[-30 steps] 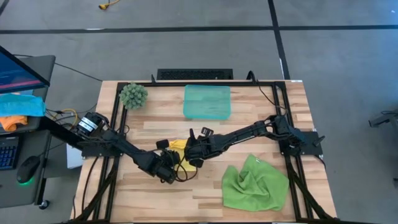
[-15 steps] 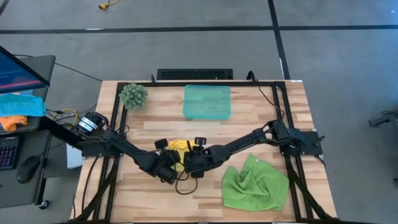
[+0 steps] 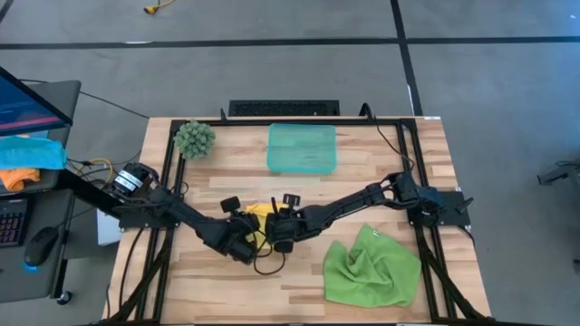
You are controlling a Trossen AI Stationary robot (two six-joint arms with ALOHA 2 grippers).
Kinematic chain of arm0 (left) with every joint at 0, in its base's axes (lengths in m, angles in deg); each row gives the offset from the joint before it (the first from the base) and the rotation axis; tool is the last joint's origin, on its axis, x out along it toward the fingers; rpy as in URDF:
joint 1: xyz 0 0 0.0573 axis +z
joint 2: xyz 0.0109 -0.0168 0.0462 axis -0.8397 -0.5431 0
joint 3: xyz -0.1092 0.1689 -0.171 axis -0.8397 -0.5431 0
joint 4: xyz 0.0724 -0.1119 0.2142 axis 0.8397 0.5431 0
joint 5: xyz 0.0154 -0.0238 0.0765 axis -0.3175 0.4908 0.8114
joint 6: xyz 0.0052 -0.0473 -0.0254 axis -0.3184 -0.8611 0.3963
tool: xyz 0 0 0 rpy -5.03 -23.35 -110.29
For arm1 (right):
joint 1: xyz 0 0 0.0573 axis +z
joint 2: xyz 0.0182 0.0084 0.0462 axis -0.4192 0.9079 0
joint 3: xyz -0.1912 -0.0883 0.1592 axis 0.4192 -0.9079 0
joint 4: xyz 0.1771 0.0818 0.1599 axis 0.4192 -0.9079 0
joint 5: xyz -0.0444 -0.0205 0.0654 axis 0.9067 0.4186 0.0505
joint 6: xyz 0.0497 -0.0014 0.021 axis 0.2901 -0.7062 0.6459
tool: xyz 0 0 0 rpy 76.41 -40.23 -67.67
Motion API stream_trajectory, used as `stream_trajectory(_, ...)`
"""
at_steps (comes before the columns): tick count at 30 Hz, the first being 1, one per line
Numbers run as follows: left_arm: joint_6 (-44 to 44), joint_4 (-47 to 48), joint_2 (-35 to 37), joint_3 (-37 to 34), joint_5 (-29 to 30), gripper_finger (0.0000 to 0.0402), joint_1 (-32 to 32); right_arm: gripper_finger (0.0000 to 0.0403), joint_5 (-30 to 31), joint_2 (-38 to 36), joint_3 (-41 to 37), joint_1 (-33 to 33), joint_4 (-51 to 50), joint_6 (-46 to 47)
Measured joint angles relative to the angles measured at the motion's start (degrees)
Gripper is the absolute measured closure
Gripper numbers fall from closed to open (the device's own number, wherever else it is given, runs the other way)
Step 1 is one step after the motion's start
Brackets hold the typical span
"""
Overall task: Roll microfiber towels into tight, uniform cylinder then place into a basket
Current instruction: Fold the yellow microfiber cloth
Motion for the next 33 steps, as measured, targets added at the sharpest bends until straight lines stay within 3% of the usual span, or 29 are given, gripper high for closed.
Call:
stream_trajectory(8, 10.8, -14.3, 0.0, -4.5, -3.4, 0.0372, 2.7, 0.0286, -1.3, 0.0, 0.0, 0.1, -1.1, 4.2)
stream_trajectory(17, 12.4, -18.7, 0.3, -8.6, -6.1, 0.0372, 6.4, 0.0286, -2.5, 0.0, 0.0, 2.2, -2.0, 5.3)
stream_trajectory(25, 16.7, -19.0, 1.1, -6.7, -9.1, 0.0372, 6.2, 0.0286, -0.7, -0.5, -0.1, 3.3, -0.6, 5.2)
stream_trajectory(33, 17.7, -16.9, 5.5, -6.5, -9.8, 0.0372, 4.7, 0.0286, -0.9, -0.5, 0.1, 6.6, 5.3, -2.0)
